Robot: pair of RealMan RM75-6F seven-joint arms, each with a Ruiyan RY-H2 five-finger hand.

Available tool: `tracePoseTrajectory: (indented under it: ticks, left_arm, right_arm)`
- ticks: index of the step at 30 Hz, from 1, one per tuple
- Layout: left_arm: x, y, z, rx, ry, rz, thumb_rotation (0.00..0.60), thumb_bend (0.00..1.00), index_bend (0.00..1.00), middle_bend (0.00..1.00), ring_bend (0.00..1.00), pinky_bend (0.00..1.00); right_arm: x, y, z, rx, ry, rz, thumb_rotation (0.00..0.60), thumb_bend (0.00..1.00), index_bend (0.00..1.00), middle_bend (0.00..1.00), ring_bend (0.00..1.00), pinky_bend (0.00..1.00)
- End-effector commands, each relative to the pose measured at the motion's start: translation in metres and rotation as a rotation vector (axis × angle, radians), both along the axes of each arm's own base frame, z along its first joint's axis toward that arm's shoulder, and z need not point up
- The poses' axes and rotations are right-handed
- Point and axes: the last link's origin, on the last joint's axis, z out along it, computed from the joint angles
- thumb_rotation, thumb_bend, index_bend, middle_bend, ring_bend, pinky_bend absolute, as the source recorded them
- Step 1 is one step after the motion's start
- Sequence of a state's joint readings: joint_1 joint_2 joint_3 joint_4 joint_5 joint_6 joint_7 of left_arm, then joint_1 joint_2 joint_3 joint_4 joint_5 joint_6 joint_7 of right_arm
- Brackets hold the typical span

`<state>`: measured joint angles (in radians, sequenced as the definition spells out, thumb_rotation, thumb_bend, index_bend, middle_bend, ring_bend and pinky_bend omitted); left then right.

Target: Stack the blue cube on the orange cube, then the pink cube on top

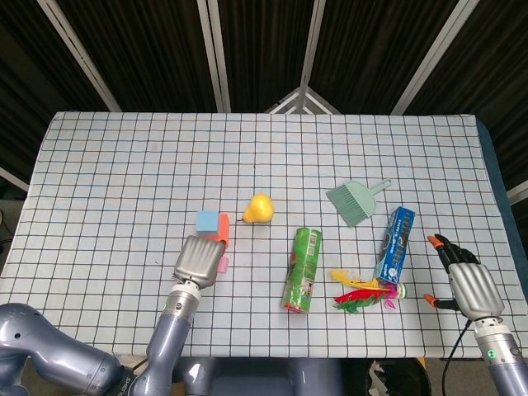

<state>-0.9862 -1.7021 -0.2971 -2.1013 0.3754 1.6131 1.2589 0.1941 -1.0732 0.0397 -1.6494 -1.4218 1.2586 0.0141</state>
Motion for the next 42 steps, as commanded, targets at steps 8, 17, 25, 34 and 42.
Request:
tracePoseTrajectory:
  ticks: [8, 17, 25, 34, 42]
  left_arm:
    - [0.019, 0.016, 0.049, 0.088, -0.079, 0.078, 0.6, 0.37, 0.44, 0.91, 0.8, 0.74]
    - [0.021, 0.04, 0.061, 0.129, -0.093, 0.155, 0.6, 0.38, 0.45, 0.91, 0.8, 0.74]
    - [0.021, 0.058, 0.065, 0.169, -0.048, 0.162, 0.6, 0.38, 0.45, 0.91, 0.8, 0.74]
    - [0.015, 0.072, 0.057, 0.172, 0.008, 0.175, 0.6, 0.38, 0.45, 0.9, 0.8, 0.73]
    - [0.013, 0.077, 0.048, 0.166, 0.056, 0.175, 0.6, 0.38, 0.45, 0.9, 0.8, 0.73]
  right_arm:
    - [0.0, 0.0, 0.0, 0.0, -0.001, -0.003, 0.6, 0.19, 0.06, 0.09, 0.16, 0.19]
    - [0.0, -0.001, -0.002, 0.007, 0.002, -0.004, 0.6, 0.19, 0.06, 0.09, 0.16, 0.19]
    - [0.0, -0.002, -0.003, 0.012, 0.005, -0.008, 0.6, 0.19, 0.06, 0.09, 0.16, 0.19]
    - [-0.001, -0.003, -0.003, 0.012, 0.005, -0.011, 0.6, 0.19, 0.06, 0.09, 0.16, 0.19]
    - [-0.003, -0.005, -0.004, 0.015, 0.006, -0.02, 0.6, 0.19, 0.06, 0.09, 0.16, 0.19]
